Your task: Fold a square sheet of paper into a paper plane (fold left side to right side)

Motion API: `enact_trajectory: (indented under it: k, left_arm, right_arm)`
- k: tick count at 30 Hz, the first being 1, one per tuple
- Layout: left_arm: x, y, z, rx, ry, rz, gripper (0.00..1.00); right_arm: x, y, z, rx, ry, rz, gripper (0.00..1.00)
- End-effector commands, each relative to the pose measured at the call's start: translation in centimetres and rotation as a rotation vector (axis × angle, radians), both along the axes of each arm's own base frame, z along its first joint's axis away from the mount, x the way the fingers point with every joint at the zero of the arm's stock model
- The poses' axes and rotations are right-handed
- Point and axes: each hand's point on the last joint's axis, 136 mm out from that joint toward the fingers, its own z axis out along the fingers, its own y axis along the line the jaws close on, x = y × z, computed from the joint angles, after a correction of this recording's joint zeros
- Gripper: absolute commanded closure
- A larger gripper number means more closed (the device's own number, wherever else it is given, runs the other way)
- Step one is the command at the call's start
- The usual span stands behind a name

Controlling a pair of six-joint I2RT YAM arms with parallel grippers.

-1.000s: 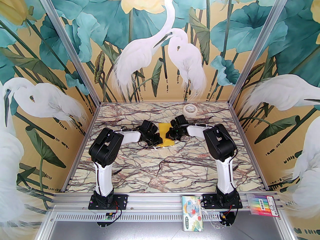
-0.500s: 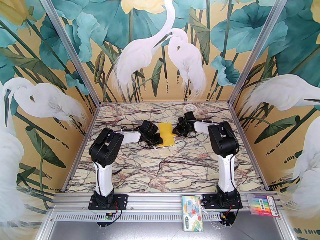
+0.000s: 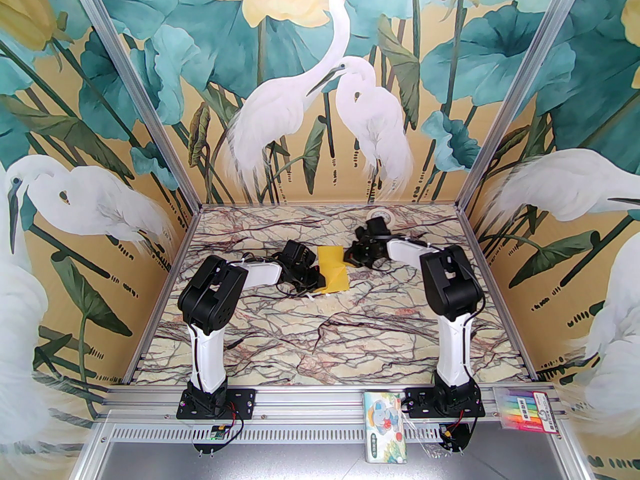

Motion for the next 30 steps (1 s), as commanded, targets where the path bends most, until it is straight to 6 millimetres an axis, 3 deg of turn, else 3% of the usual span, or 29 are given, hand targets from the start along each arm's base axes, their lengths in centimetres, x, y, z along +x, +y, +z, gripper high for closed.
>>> enact_trajectory:
  k: [1, 10, 16, 19, 24, 30]
  left_arm:
    - [-3.1, 2.6, -5.0, 0.157, 0.155, 0.013, 1.0]
    - [-2.3, 2.2, -3.7, 0.148, 0.134, 0.015, 1.0]
    - [0.5, -0.1, 0.8, 0.039, 0.044, 0.015, 1.0]
    - [1.9, -1.3, 1.9, -0.009, 0.017, 0.013, 1.0]
    - [2.9, -2.3, 1.1, -0.045, 0.03, 0.013, 1.0]
    - [2.7, -2.6, 0.0, -0.059, 0.048, 0.008, 1.0]
  right_arm:
    - [-1.1, 1.2, -1.9, 0.006, 0.052, 0.016, 1.0]
    - [-2.3, -0.8, -6.5, -0.106, 0.124, -0.005, 1.0]
    - [-3.0, -1.0, -7.5, -0.115, 0.14, 0.009, 1.0]
    - [-3.2, -0.9, -7.6, -0.116, 0.139, 0.01, 1.0]
    - [-3.2, -0.9, -7.6, -0.117, 0.14, 0.009, 1.0]
    - [-3.3, -0.9, -7.6, -0.119, 0.143, 0.007, 1.0]
